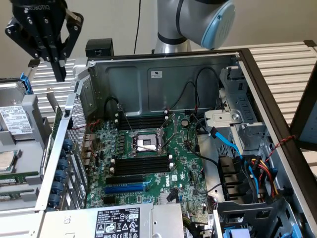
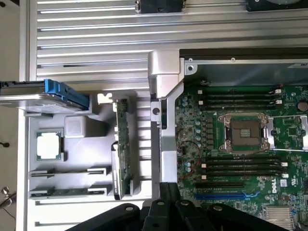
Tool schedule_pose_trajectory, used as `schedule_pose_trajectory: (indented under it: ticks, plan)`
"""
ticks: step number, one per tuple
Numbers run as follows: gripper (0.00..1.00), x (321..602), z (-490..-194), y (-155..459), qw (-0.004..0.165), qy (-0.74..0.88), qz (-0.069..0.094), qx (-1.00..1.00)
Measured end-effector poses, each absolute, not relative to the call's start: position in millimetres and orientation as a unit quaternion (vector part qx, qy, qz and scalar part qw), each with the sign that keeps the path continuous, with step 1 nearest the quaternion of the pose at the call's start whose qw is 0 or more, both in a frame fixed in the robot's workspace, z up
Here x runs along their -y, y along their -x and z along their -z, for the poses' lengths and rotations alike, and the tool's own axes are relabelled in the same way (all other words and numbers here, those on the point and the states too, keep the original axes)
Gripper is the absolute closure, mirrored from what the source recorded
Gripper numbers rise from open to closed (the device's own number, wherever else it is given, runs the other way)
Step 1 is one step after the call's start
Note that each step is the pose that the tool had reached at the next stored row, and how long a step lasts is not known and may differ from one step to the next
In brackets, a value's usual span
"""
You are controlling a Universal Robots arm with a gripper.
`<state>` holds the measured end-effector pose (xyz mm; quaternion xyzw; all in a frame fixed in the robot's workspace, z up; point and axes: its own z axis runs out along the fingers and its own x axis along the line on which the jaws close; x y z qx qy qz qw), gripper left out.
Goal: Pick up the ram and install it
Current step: 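Reach for the ram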
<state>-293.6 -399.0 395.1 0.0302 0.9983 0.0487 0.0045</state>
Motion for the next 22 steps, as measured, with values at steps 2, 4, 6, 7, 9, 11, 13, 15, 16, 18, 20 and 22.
schedule_pose_trajectory:
  ticks: [2, 4, 6, 7, 9, 11, 13, 15, 16, 18, 20, 22]
  plan:
    - [0.89, 399.0, -395.1, 303.2, 0.004, -0.030, -0.049, -0.998]
    - [0.89, 399.0, -395.1, 311.8, 0.004, -0.029, -0.050, -0.998]
    - [0.89, 399.0, -395.1, 321.3, 0.004, -0.029, -0.050, -0.998]
    - [0.89, 399.0, -395.1, 325.5, 0.004, -0.029, -0.051, -0.998]
    - [0.89, 399.0, -395.1, 334.9, 0.004, -0.029, -0.051, -0.998]
    - [0.89, 399.0, -395.1, 344.0, 0.003, -0.028, -0.052, -0.998]
    - [0.89, 399.0, -395.1, 352.9, 0.003, -0.028, -0.052, -0.998]
    - [0.89, 399.1, -395.1, 362.0, 0.003, -0.028, -0.052, -0.998]
    - [0.89, 399.1, -395.1, 366.5, 0.003, -0.028, -0.053, -0.998]
    - [0.89, 399.0, -395.0, 375.6, 0.003, -0.028, -0.053, -0.998]
    - [0.89, 399.0, -394.9, 384.9, 0.003, -0.028, -0.053, -0.998]
    - [0.89, 399.0, -394.9, 393.9, 0.003, -0.027, -0.053, -0.998]
